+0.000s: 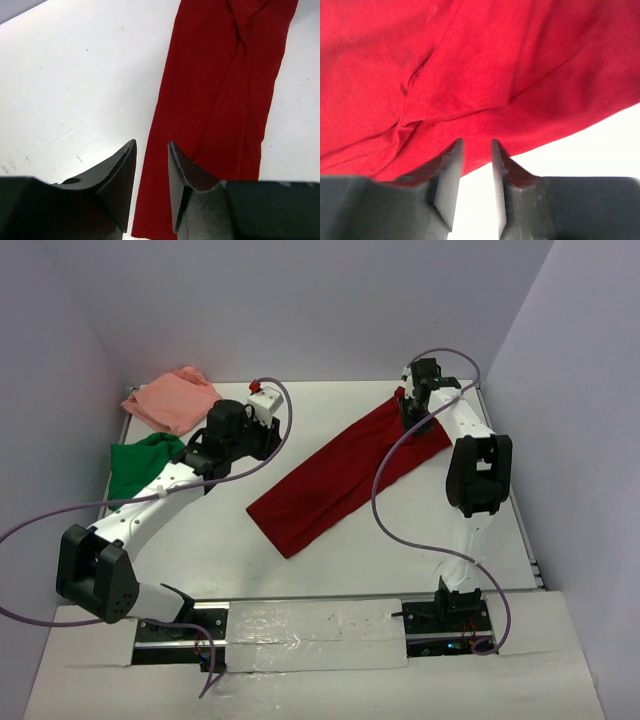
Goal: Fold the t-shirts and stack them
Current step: Rotate the tshirt 90 degrees
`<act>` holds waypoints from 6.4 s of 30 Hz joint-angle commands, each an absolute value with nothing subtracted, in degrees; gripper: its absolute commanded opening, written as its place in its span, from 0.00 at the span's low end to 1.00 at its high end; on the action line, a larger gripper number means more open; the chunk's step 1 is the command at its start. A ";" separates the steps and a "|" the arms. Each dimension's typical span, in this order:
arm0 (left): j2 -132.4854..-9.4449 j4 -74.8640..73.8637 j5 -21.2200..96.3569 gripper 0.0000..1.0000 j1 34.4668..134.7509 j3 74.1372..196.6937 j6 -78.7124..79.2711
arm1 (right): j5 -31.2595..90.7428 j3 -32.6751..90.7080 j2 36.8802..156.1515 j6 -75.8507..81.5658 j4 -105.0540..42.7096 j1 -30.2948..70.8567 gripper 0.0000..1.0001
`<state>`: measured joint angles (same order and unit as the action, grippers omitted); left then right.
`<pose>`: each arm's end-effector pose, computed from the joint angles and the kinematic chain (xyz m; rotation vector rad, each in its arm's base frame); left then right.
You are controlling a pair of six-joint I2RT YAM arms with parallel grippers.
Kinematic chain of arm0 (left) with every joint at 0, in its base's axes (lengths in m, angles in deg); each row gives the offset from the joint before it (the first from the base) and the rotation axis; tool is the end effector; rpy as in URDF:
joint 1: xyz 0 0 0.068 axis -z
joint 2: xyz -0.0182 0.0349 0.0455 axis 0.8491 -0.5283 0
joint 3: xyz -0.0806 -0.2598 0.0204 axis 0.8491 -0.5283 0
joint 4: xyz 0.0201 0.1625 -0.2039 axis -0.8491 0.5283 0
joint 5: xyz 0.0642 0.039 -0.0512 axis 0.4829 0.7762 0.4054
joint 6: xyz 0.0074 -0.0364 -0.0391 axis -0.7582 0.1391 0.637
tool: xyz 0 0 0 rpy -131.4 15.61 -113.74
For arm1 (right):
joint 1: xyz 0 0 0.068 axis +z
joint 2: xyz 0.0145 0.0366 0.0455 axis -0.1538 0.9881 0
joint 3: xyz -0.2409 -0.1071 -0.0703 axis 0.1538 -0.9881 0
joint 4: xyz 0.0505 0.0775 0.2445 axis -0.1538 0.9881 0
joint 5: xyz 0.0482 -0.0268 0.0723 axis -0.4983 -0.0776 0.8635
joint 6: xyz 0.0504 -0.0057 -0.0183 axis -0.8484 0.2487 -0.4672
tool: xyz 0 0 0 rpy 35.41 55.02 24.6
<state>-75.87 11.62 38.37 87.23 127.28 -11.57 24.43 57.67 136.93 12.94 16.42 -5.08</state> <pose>0.2821 -0.1625 0.3142 0.6013 1.9649 -0.4475 0.4542 0.0315 0.2238 -0.1783 2.7059 0.0575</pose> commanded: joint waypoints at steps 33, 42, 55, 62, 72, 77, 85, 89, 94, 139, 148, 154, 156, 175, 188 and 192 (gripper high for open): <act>-74.57 9.95 37.13 0.40 83.86 125.48 -9.19 | 41.17 56.30 138.40 5.19 10.95 -12.45 0.54; -73.52 10.13 37.31 0.40 83.60 125.30 -9.28 | 39.33 54.46 137.25 5.98 9.37 -12.54 0.51; -72.82 10.13 36.51 0.39 82.90 124.86 -9.19 | 36.07 53.49 137.60 7.12 5.32 -12.19 0.51; -73.08 9.87 36.07 0.38 82.11 124.51 -9.19 | 37.04 52.52 137.25 7.91 2.51 -11.31 0.48; -73.08 10.22 35.72 0.36 82.10 124.95 -9.37 | 37.22 55.95 140.41 6.51 4.88 -11.31 0.42; -72.90 10.13 35.64 0.36 81.93 124.68 -9.37 | 36.69 56.57 141.12 5.98 5.59 -11.39 0.31; -73.17 9.95 35.28 0.34 81.75 124.59 -9.28 | 37.30 57.62 141.82 7.12 6.73 -11.48 0.20; -73.25 9.78 34.93 0.34 81.66 124.42 -9.37 | 35.46 56.31 140.24 8.00 5.42 -11.31 0.57; -73.17 9.16 35.20 0.34 81.49 123.89 -9.45 | 33.53 54.55 139.10 8.62 4.18 -11.04 0.59; -72.64 9.07 33.09 0.33 81.14 123.28 -9.37 | 23.69 60.34 140.59 12.92 4.71 2.75 0.00; -72.99 8.81 32.30 0.32 81.14 122.75 -9.37 | 18.15 60.61 142.87 16.26 1.81 10.04 0.02; -73.34 8.90 31.94 0.32 81.14 122.66 -9.37 | 18.93 63.07 145.16 18.90 2.25 14.08 0.62; -73.43 8.81 32.03 0.32 81.05 122.49 -9.37 | 19.63 63.51 145.42 19.25 2.42 14.62 0.69; -71.67 6.53 32.03 0.31 80.79 120.82 -8.05 | 15.77 48.47 130.47 14.42 -10.94 1.88 0.00; -72.81 7.05 32.56 0.30 80.70 121.34 -8.14 | 20.50 66.93 147.79 6.07 9.00 -3.13 0.00; -73.34 7.40 32.38 0.29 80.70 121.52 -8.40 | 24.38 74.04 153.23 3.44 17.61 -4.01 0.00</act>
<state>-73.51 9.53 33.16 80.98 120.78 -8.71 20.58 67.92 151.44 6.91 8.81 -3.00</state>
